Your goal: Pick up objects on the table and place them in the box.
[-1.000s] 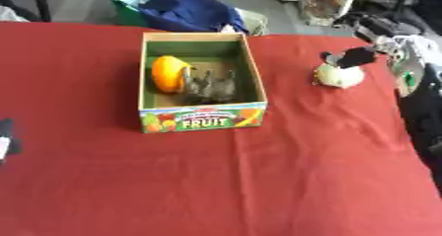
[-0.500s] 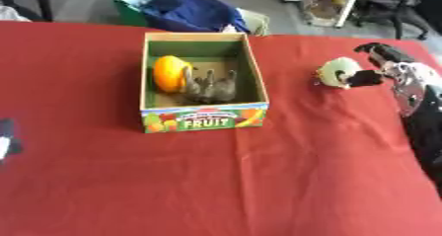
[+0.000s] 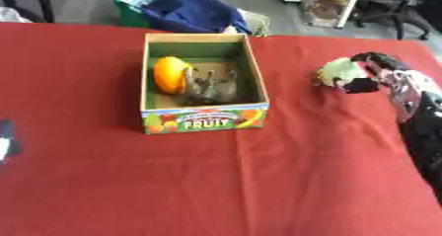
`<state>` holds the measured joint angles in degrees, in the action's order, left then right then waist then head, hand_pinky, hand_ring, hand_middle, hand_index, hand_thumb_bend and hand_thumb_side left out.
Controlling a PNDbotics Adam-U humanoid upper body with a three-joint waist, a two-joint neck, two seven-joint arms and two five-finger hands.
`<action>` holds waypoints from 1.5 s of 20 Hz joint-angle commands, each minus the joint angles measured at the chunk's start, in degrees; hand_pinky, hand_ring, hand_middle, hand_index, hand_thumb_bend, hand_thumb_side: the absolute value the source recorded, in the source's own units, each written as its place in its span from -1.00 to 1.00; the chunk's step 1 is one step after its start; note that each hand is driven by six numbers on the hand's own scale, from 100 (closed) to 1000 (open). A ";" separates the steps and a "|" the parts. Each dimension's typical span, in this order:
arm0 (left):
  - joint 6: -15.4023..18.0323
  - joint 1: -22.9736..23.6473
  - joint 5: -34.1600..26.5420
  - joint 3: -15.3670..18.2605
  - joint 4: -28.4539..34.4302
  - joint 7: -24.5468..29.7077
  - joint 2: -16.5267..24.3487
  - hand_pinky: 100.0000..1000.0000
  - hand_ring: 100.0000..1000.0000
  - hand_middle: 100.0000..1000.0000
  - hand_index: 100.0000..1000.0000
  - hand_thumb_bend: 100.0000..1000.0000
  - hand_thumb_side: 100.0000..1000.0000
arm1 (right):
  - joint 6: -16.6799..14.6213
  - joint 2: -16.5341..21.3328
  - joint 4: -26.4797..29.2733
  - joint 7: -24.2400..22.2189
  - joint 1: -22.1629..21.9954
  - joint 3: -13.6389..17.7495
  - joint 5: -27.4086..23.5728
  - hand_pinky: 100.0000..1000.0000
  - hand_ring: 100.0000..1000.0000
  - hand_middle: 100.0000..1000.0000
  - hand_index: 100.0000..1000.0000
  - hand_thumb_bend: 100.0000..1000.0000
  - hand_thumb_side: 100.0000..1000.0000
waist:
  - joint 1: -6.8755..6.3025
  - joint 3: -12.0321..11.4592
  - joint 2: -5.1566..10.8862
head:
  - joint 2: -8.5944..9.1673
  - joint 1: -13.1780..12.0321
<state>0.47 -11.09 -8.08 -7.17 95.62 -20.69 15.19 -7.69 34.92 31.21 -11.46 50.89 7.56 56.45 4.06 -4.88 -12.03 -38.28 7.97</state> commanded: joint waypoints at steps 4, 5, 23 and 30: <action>-0.03 -0.53 -0.28 0.45 1.20 0.07 0.96 0.09 0.00 -0.15 0.12 -0.06 -0.20 | 0.11 -0.16 -0.70 1.59 0.73 -0.45 2.12 0.50 0.69 0.65 0.78 -0.59 -0.04 | -0.55 0.02 0.69 | 0.85 0.14; -0.04 -0.54 -0.30 0.44 1.22 0.10 0.94 0.09 0.00 -0.15 0.12 -0.06 -0.20 | 0.18 -0.38 -0.90 1.99 0.72 -0.58 2.61 0.50 0.68 0.62 0.77 -0.58 -0.08 | -0.62 0.04 0.68 | 0.88 0.18; -0.04 -0.57 -0.46 0.39 1.21 0.19 0.64 0.09 0.00 -0.15 0.12 -0.06 -0.20 | 4.69 -2.96 -1.99 22.47 0.56 -0.89 8.22 -0.01 0.00 -0.63 -0.38 -1.00 -0.58 | -0.97 -0.08 0.38 | 1.21 0.52; -0.02 -0.56 -0.48 0.41 1.21 0.18 0.66 0.09 0.00 -0.15 0.12 -0.06 -0.20 | 5.49 -3.22 -2.49 26.56 0.46 -1.03 8.13 -0.32 -0.32 -1.00 -0.84 -1.00 -0.80 | -0.90 -0.14 0.40 | 1.25 0.59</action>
<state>0.38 -11.11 -8.34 -7.17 95.62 -20.60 15.15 -2.34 30.76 28.84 14.61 50.87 6.67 64.35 3.32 -5.01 -12.37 -37.68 8.39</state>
